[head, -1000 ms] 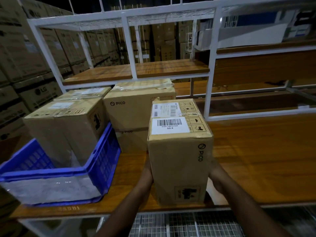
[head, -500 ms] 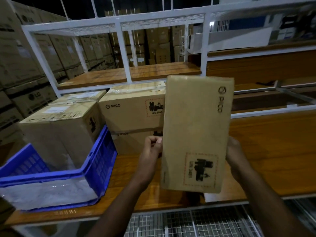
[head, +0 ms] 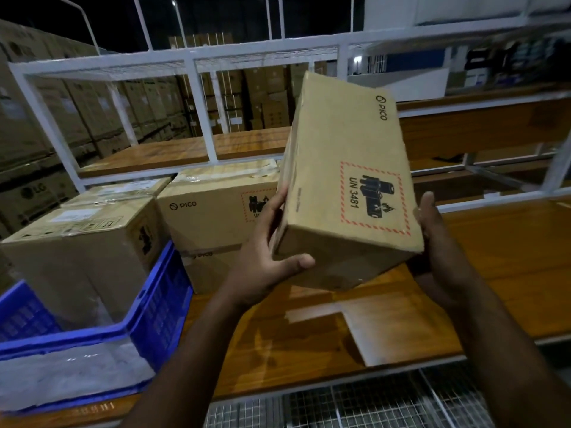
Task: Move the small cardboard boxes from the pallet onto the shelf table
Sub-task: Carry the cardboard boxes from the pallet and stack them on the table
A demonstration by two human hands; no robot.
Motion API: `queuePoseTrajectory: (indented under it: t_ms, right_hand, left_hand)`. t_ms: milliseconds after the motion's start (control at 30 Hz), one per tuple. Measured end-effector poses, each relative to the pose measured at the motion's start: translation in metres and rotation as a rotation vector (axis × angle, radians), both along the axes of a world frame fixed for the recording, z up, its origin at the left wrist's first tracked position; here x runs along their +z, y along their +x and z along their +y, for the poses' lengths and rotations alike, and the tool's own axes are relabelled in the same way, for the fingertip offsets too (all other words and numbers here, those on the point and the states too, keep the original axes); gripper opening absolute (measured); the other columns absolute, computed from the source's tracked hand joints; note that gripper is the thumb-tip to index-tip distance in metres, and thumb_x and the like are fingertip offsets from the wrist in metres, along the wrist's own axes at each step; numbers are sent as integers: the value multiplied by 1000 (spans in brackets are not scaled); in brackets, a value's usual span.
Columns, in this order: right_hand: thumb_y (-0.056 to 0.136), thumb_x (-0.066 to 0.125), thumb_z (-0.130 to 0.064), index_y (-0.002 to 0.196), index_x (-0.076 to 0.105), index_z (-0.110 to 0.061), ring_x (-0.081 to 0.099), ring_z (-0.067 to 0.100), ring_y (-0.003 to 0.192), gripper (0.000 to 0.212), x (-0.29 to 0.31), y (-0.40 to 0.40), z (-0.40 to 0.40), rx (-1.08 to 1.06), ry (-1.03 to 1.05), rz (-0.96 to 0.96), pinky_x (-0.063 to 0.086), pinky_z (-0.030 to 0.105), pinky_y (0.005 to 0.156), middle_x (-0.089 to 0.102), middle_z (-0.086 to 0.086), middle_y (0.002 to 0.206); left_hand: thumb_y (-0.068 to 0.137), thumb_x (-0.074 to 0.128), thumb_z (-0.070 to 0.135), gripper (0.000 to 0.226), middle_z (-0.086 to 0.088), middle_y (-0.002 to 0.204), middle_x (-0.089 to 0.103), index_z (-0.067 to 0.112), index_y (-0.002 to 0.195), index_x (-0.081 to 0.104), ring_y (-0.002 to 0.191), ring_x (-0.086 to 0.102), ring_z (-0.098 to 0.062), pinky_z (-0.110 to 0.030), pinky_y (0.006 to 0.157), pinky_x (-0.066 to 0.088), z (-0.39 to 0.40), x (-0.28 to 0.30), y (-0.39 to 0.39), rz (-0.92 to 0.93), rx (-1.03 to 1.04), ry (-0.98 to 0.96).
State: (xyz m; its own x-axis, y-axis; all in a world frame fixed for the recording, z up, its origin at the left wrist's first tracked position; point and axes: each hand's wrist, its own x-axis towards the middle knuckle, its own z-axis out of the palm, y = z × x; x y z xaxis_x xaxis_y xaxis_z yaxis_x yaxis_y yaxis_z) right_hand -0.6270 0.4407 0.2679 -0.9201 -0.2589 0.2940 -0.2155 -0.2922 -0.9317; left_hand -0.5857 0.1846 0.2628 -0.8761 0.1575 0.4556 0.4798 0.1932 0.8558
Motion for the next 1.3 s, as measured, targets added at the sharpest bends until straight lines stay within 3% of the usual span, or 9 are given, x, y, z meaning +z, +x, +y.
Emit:
queuePoseTrajectory:
  t_ms: [100, 200, 333, 400, 667, 933, 1100, 1200, 1300]
  right_hand:
    - [73, 58, -77, 137, 52, -25, 64, 23, 119, 83, -4, 7, 3, 74, -41, 32, 58, 32, 85, 68, 7, 127]
    - [45, 81, -78, 140, 47, -24, 59, 21, 126, 113, 1, 7, 8, 139, -39, 82, 55, 30, 91, 64, 4, 135]
    - [37, 90, -68, 138, 40, -29, 64, 13, 117, 119, 11, 5, 9, 48, 89, 187, 57, 24, 83, 69, -12, 122]
    - [37, 92, -64, 136, 43, -33, 67, 15, 112, 114, 10, 4, 12, -4, 125, 185, 59, 26, 78, 69, -9, 118]
    - [56, 84, -42, 138, 44, -37, 68, 17, 109, 91, -6, -4, 17, -52, 118, 115, 61, 40, 79, 67, -5, 119]
    - [73, 78, -25, 136, 43, -33, 68, 12, 105, 72, -17, -14, 16, -125, 135, 101, 61, 31, 74, 65, -3, 120]
    - [63, 86, -57, 144, 41, -35, 66, 18, 115, 95, -28, -24, 26, -86, -4, 1, 59, 42, 87, 64, -1, 130]
    - [89, 36, -75, 143, 51, -28, 60, 25, 124, 73, -49, -32, 40, 4, -239, -214, 54, 46, 97, 64, 5, 134]
    - [89, 26, -78, 137, 58, -30, 60, 29, 124, 76, -86, -41, 42, 38, -201, -378, 47, 53, 104, 65, 6, 133]
  left_hand:
    - [70, 85, 48, 111, 7, 160, 35, 40, 159, 20, 142, 42, -9, -45, 105, 53, 3, 3, -5, 34, 101, -115]
    - [68, 78, 67, 107, 7, 156, 41, 40, 157, 25, 140, 45, -10, -44, 105, 53, 16, 6, -7, 91, 242, -133]
    - [56, 62, 93, 115, 6, 149, 46, 39, 153, 31, 131, 51, -12, -23, 88, 58, 28, 12, -3, 53, 301, -51]
    - [51, 68, 91, 121, 5, 154, 39, 46, 154, 22, 136, 47, -16, -34, 98, 56, 30, 9, -3, -6, 269, -104]
    - [52, 76, 84, 125, 5, 157, 38, 51, 154, 11, 136, 49, -20, -53, 108, 48, 39, -9, -10, -116, 224, -163]
    - [67, 73, 67, 108, 21, 136, 51, 39, 156, 20, 123, 57, -5, -35, 98, 56, 45, -13, -20, -138, 170, -129]
    - [79, 81, 46, 107, 8, 162, 30, 40, 160, 12, 142, 42, -13, -24, 101, 52, 42, -11, -36, -127, 94, -271]
    - [84, 80, 33, 108, 25, 163, 10, 47, 160, 4, 150, 23, -11, -43, 118, 37, 39, -9, -50, -120, 37, -465]
    - [87, 77, 26, 105, 24, 164, 14, 53, 157, 4, 150, 25, -13, -48, 118, 38, 37, -13, -64, -103, 32, -684]
